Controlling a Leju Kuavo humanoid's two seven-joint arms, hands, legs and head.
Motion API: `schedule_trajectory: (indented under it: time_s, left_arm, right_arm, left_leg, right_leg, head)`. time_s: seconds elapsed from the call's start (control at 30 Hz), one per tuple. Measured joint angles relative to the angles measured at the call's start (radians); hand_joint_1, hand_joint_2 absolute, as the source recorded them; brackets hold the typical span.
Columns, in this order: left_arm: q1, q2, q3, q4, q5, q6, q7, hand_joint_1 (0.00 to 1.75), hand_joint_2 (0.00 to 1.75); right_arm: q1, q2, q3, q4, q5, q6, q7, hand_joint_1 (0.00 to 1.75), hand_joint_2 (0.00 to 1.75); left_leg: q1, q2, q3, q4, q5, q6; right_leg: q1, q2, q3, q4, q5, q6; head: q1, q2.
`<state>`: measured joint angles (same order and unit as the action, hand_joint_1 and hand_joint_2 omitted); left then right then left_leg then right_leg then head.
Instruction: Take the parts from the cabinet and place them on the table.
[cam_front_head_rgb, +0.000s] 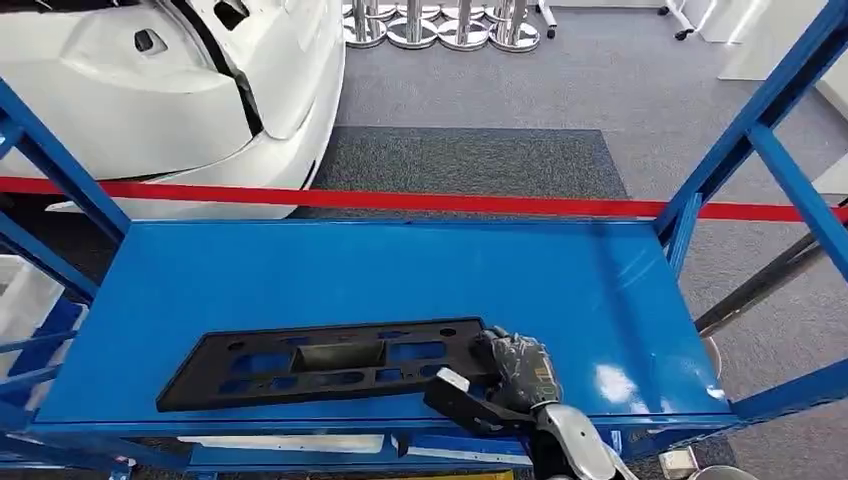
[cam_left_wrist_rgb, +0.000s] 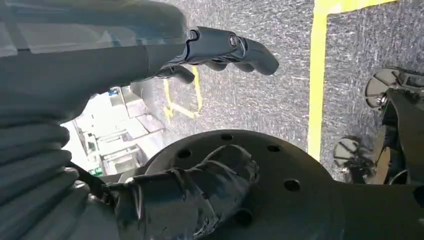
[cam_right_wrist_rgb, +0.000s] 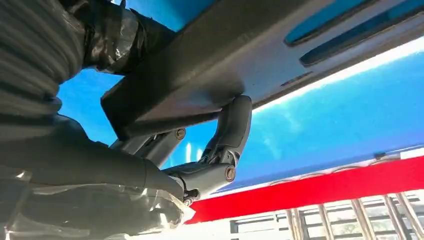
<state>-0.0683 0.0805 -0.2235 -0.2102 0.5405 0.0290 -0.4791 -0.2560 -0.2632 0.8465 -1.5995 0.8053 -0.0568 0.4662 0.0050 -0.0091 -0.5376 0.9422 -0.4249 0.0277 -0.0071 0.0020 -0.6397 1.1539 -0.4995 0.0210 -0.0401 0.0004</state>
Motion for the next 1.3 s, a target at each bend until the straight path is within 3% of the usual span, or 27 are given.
schedule_trajectory:
  time_s: [0.03, 0.07, 0.1, 0.2, 0.27, 0.3, 0.37, 0.4, 0.43, 0.5, 0.57, 0.6, 0.63, 0.7, 0.77, 0.8, 0.87, 0.9, 0.93, 1.0, 1.07, 1.1, 1.13, 1.17, 1.23, 1.27, 1.3]
  left_arm:
    - [0.0, 0.0, -0.002, 0.0, 0.0, 0.0, 0.0, 0.0, 1.75]
    - [0.0, -0.002, -0.005, 0.0, 0.001, 0.0, 0.0, 0.0, 1.75]
    - [-0.002, -0.003, -0.008, 0.0, 0.002, 0.0, 0.0, 0.0, 1.75]
    - [-0.001, -0.002, -0.01, 0.0, 0.004, 0.001, 0.0, 0.0, 1.75]
    - [-0.001, 0.002, -0.011, 0.0, 0.005, 0.002, -0.002, 0.0, 1.75]
    - [-0.001, 0.002, -0.012, 0.0, 0.006, 0.002, -0.002, 0.0, 1.75]
    - [-0.001, 0.002, -0.013, 0.0, 0.007, 0.002, -0.001, 0.0, 1.75]
    - [0.0, 0.002, -0.014, 0.0, 0.007, 0.002, -0.001, 0.0, 1.75]
    - [0.002, 0.002, -0.014, 0.0, 0.007, 0.002, -0.001, 0.0, 1.75]
    - [0.002, 0.002, -0.014, 0.0, 0.007, 0.003, -0.001, 0.0, 1.75]
    - [0.002, 0.005, -0.015, 0.0, 0.007, 0.003, -0.001, 0.0, 1.75]
    - [0.001, 0.005, -0.016, 0.0, 0.007, 0.003, -0.001, 0.0, 1.75]
    - [-0.001, 0.004, -0.016, 0.0, 0.007, 0.002, -0.001, 0.0, 1.75]
    - [0.001, 0.004, -0.017, 0.0, 0.007, 0.002, -0.001, 0.0, 1.75]
    - [0.001, 0.002, -0.018, 0.0, 0.007, 0.0, -0.003, 0.0, 1.75]
    - [0.0, 0.0, -0.019, 0.0, 0.007, 0.0, -0.003, 0.0, 1.75]
    - [-0.001, 0.0, -0.02, 0.0, 0.008, -0.003, -0.003, 0.0, 1.75]
    - [0.0, 0.0, -0.021, 0.0, 0.009, -0.003, -0.003, 0.0, 1.75]
    - [0.0, 0.0, -0.021, 0.0, 0.009, -0.003, -0.003, 0.0, 1.75]
    - [0.0, 0.0, -0.022, 0.0, 0.009, -0.003, -0.003, 0.0, 1.75]
    - [0.0, -0.001, -0.023, 0.0, 0.009, -0.003, -0.003, 0.0, 1.75]
    - [-0.001, -0.002, -0.024, 0.0, 0.009, -0.003, -0.002, 0.0, 1.75]
    - [-0.002, -0.002, -0.024, 0.0, 0.008, -0.005, -0.002, 0.0, 1.75]
    - [-0.001, -0.002, -0.025, 0.0, 0.008, -0.009, -0.001, 0.0, 0.0]
    - [-0.001, 0.0, -0.025, 0.0, 0.008, -0.008, -0.003, 0.0, 0.0]
    - [-0.001, 0.004, -0.025, 0.0, 0.007, -0.005, -0.012, 0.0, 0.0]
    - [-0.001, 0.005, -0.025, 0.0, 0.007, -0.001, -0.018, 0.0, 0.0]
  right_arm:
    - [0.0, 0.0, -0.002, 0.0, 0.0, -0.004, 0.0, 1.75, 1.75]
    - [0.0, 0.0, -0.007, 0.0, 0.0, -0.006, -0.001, 1.75, 1.75]
    - [-0.001, 0.0, -0.009, 0.0, 0.0, -0.007, -0.002, 1.75, 1.75]
    - [0.001, 0.006, -0.014, -0.002, -0.002, -0.011, -0.005, 1.75, 1.75]
    - [0.001, 0.007, -0.018, -0.003, -0.003, -0.017, -0.006, 1.75, 1.75]
    - [0.0, 0.008, -0.018, -0.003, -0.003, -0.021, -0.008, 1.75, 1.75]
    - [0.003, 0.01, -0.018, -0.003, -0.004, -0.022, -0.009, 1.75, 1.75]
    - [0.005, 0.01, -0.019, -0.003, -0.004, -0.023, -0.01, 1.75, 1.75]
    - [0.007, 0.011, -0.019, -0.003, -0.007, -0.025, -0.011, 1.75, 1.75]
    - [0.01, 0.012, -0.021, -0.003, -0.01, -0.026, -0.011, 1.75, 1.75]
    - [0.01, 0.013, -0.023, -0.003, -0.01, -0.029, -0.011, 1.75, 1.75]
    - [0.009, 0.014, -0.024, -0.003, -0.012, -0.032, -0.011, 1.75, 1.75]
    - [0.009, 0.014, -0.025, -0.003, -0.014, -0.034, -0.011, 1.75, 1.75]
    - [0.009, 0.014, -0.025, -0.003, -0.018, -0.036, -0.012, 1.75, 1.75]
    - [0.01, 0.014, -0.027, -0.003, -0.019, -0.036, -0.012, 1.75, 1.75]
    - [0.008, 0.014, -0.029, -0.003, -0.019, -0.036, -0.012, 1.75, 1.75]
    - [0.009, 0.014, -0.035, -0.003, -0.021, -0.036, -0.012, 1.75, 1.75]
    - [0.011, 0.014, -0.035, -0.003, -0.021, -0.036, -0.012, 1.75, 1.75]
    - [0.013, 0.014, -0.035, -0.003, -0.021, -0.036, -0.012, 0.0, 1.75]
    - [0.015, 0.014, -0.036, -0.003, -0.021, -0.036, -0.012, 0.0, 1.75]
    - [0.013, 0.014, -0.04, -0.003, -0.021, -0.036, -0.012, 0.0, 1.75]
    - [0.011, 0.014, -0.041, -0.003, -0.021, -0.036, -0.013, 0.0, 1.75]
    - [0.008, 0.014, -0.041, -0.003, -0.021, -0.036, -0.014, 0.0, 1.75]
    - [0.009, 0.015, -0.041, -0.004, -0.023, -0.036, -0.015, 0.0, 1.75]
    - [0.01, 0.014, -0.042, -0.004, -0.025, -0.037, -0.016, 0.0, 1.75]
    - [0.01, 0.015, -0.043, -0.005, -0.025, -0.037, -0.016, 0.0, 1.75]
    - [0.01, 0.016, -0.043, -0.006, -0.024, -0.037, -0.016, 0.0, 1.75]
  left_leg:
    - [-0.002, -0.002, 0.003, 0.0, -0.001, -0.001]
    - [-0.001, -0.003, 0.003, 0.0, -0.002, -0.003]
    - [-0.01, -0.003, 0.0, 0.005, -0.005, -0.009]
    - [-0.005, -0.002, 0.0, -0.001, -0.005, -0.026]
    - [-0.005, -0.001, -0.002, 0.021, -0.025, -0.038]
    - [-0.005, -0.001, -0.026, 0.076, -0.06, -0.043]
    - [-0.002, -0.001, -0.109, 0.245, -0.14, -0.05]
    - [-0.002, -0.001, -0.144, 0.316, -0.161, -0.053]
    - [-0.001, 0.0, -0.154, 0.332, -0.154, -0.055]
    - [0.0, 0.003, -0.11, 0.232, -0.083, -0.054]
    - [0.0, 0.003, -0.022, 0.055, -0.003, -0.049]
    - [0.0, 0.003, -0.001, 0.004, -0.005, -0.044]
    - [0.0, 0.001, -0.006, 0.01, -0.006, -0.031]
    - [-0.004, 0.0, -0.008, 0.011, -0.008, -0.019]
    - [0.005, 0.001, -0.004, 0.005, -0.002, -0.008]
    - [0.005, 0.002, -0.004, 0.005, -0.002, -0.004]
    - [0.004, 0.002, -0.008, 0.006, -0.001, 0.001]
    - [0.004, 0.002, -0.009, 0.006, -0.001, 0.001]
    - [0.003, 0.002, -0.009, 0.006, -0.001, 0.001]
    - [0.001, 0.0, -0.007, 0.006, -0.002, 0.002]
    - [-0.002, -0.002, -0.004, 0.006, -0.003, 0.0]
    - [-0.007, -0.002, -0.005, 0.008, -0.005, -0.003]
    - [-0.012, -0.003, -0.01, 0.017, -0.009, -0.009]
    - [-0.011, -0.002, -0.01, 0.013, -0.008, -0.014]
    - [-0.009, -0.002, -0.006, 0.007, -0.008, -0.024]
    - [-0.01, -0.001, -0.004, 0.014, -0.017, -0.031]
    - [-0.01, 0.001, -0.017, 0.051, -0.045, -0.037]
  right_leg:
    - [0.001, 0.0, 0.048, -0.101, 0.047, -0.009]
    - [0.005, 0.0, 0.089, -0.182, 0.073, -0.021]
    - [0.009, -0.002, 0.096, -0.21, 0.068, -0.021]
    - [0.011, -0.002, 0.092, -0.208, 0.071, -0.03]
    - [0.001, -0.005, 0.105, -0.225, 0.081, -0.04]
    - [0.001, -0.005, 0.106, -0.227, 0.081, -0.042]
    - [0.001, -0.006, 0.105, -0.227, 0.081, -0.045]
    - [0.002, -0.006, 0.105, -0.226, 0.08, -0.046]
    - [0.001, -0.005, 0.105, -0.226, 0.08, -0.046]
    - [0.001, -0.004, 0.108, -0.225, 0.078, -0.044]
    - [0.001, -0.003, 0.111, -0.221, 0.074, -0.037]
    - [0.011, -0.001, 0.105, -0.21, 0.067, -0.03]
    - [0.01, 0.0, 0.102, -0.21, 0.068, -0.025]
    - [0.007, -0.001, 0.104, -0.212, 0.068, -0.016]
    - [0.007, 0.0, 0.101, -0.193, 0.051, -0.004]
    - [0.007, -0.001, 0.078, -0.144, 0.019, 0.003]
    - [0.004, -0.001, -0.01, 0.036, -0.064, 0.011]
    - [0.004, -0.001, -0.049, 0.109, -0.088, 0.012]
    - [0.004, -0.001, -0.066, 0.137, -0.086, 0.01]
    - [0.005, -0.001, -0.035, 0.061, -0.026, 0.003]
    - [0.007, -0.001, 0.047, -0.111, 0.059, -0.012]
    - [0.011, -0.001, 0.076, -0.168, 0.071, -0.021]
    - [0.011, -0.001, 0.086, -0.206, 0.069, -0.021]
    - [0.012, -0.004, 0.082, -0.197, 0.07, -0.023]
    - [0.013, -0.003, 0.083, -0.197, 0.069, -0.032]
    - [0.004, -0.006, 0.091, -0.21, 0.077, -0.04]
    - [0.004, -0.005, 0.095, -0.215, 0.078, -0.043]
  head:
    - [0.0, 0.0]
    - [0.0, 0.0]
    - [0.0, 0.0]
    - [-0.002, 0.0]
    - [-0.003, 0.0]
    - [-0.005, 0.0]
    - [-0.004, 0.0]
    - [-0.004, 0.0]
    - [-0.004, 0.0]
    - [-0.004, 0.0]
    - [-0.004, 0.0]
    - [-0.005, 0.0]
    - [-0.002, 0.0]
    - [-0.002, 0.0]
    - [-0.001, 0.0]
    - [0.0, 0.0]
    - [0.0, 0.0]
    - [0.0, 0.0]
    - [0.0, 0.0]
    - [0.0, 0.0]
    - [0.0, 0.0]
    - [0.0, 0.0]
    - [0.0, 0.0]
    - [-0.006, 0.0]
    - [-0.007, 0.0]
    - [-0.006, 0.0]
    - [-0.01, 0.0]
